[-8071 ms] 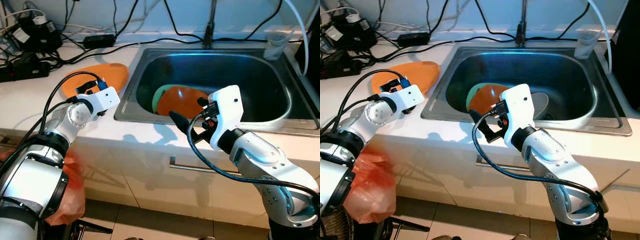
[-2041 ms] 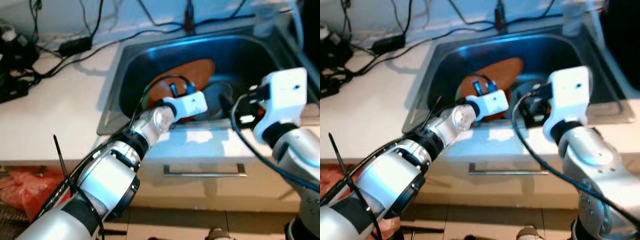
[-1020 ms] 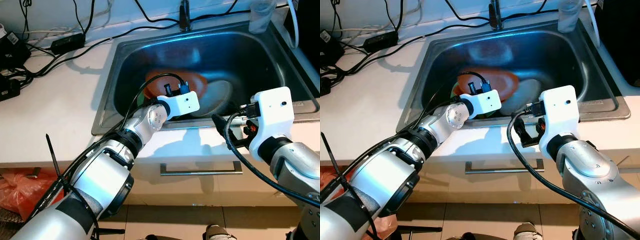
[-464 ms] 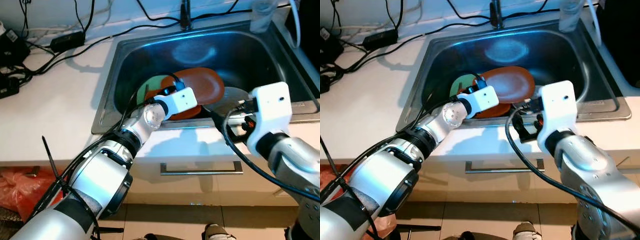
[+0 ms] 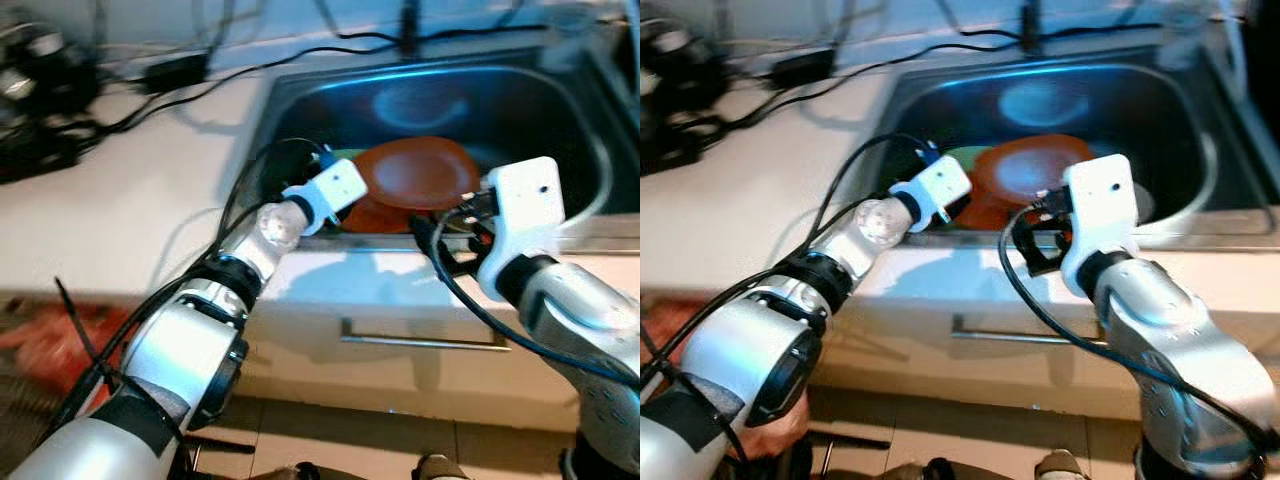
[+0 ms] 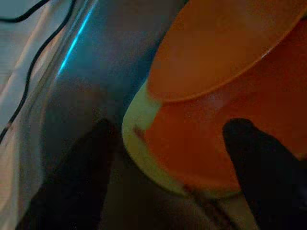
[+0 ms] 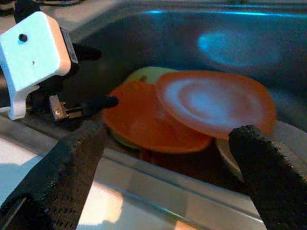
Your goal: Kitchen organization
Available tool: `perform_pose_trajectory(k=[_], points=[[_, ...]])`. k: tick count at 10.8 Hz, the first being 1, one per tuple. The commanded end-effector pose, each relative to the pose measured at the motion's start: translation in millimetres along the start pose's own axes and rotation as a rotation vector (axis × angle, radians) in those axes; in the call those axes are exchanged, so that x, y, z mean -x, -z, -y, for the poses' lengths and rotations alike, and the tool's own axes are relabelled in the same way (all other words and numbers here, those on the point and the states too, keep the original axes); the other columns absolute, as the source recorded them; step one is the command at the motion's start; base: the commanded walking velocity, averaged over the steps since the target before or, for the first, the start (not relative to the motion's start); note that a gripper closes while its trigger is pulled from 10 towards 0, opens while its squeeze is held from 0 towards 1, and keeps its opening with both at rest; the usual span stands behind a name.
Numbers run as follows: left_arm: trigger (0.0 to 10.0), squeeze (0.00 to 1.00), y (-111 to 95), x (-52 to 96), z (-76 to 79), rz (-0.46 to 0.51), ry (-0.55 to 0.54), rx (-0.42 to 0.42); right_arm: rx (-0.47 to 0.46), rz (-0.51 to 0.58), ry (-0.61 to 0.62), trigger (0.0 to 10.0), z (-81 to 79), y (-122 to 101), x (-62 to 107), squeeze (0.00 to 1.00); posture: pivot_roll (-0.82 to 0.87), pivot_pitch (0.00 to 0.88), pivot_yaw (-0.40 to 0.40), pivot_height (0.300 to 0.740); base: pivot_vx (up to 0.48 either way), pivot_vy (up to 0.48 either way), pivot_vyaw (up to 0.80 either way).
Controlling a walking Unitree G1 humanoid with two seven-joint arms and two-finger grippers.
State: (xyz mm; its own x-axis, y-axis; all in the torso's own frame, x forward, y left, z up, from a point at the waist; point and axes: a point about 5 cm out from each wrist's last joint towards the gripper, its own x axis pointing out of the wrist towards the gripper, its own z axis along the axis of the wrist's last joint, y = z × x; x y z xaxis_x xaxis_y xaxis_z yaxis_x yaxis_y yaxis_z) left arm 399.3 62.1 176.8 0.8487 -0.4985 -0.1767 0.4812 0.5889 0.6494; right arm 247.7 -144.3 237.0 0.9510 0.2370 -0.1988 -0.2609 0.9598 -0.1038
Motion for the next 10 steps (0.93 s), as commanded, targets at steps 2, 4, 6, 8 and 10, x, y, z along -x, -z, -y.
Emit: perform_pose_trajectory(k=[2, 4, 6, 8, 10], points=[[10.0, 1.00, 9.1, 6.5, -11.4, 0.016, -0.023, 0.078, -0.002, 0.026, -0.041, 10.0, -8.2, -2.6, -8.0, 0.00, -0.22, 0.086, 0.179, 0.740, 0.000, 0.000, 0.00], [10.0, 1.00, 6.2, 11.8, -30.5, 0.080, -0.100, 0.147, -0.007, 0.043, -0.062, 10.0, -11.6, -3.7, -19.0, 0.00, -0.17, 0.082, 0.172, 0.740, 0.000, 0.000, 0.00], [10.0, 1.00, 9.1, 20.9, -53.1, 0.126, -0.206, 0.229, -0.016, 0.057, -0.078, 10.0, -16.1, -3.0, -26.8, 0.00, -0.13, 0.065, 0.168, 0.740, 0.000, 0.000, 0.00], [10.0, 1.00, 17.6, 36.5, -75.7, 0.193, -0.354, 0.367, -0.020, 0.069, -0.078, 10.0, -15.9, -2.0, -33.6, 0.00, -0.10, 0.057, 0.152, 0.740, 0.000, 0.000, 0.00], [10.0, 1.00, 31.8, 52.3, -86.2, 0.216, -0.460, 0.449, -0.018, 0.073, -0.080, 10.0, -14.7, -0.6, -39.4, 0.00, -0.07, 0.051, 0.122, 0.740, 0.000, 0.000, 0.00]])
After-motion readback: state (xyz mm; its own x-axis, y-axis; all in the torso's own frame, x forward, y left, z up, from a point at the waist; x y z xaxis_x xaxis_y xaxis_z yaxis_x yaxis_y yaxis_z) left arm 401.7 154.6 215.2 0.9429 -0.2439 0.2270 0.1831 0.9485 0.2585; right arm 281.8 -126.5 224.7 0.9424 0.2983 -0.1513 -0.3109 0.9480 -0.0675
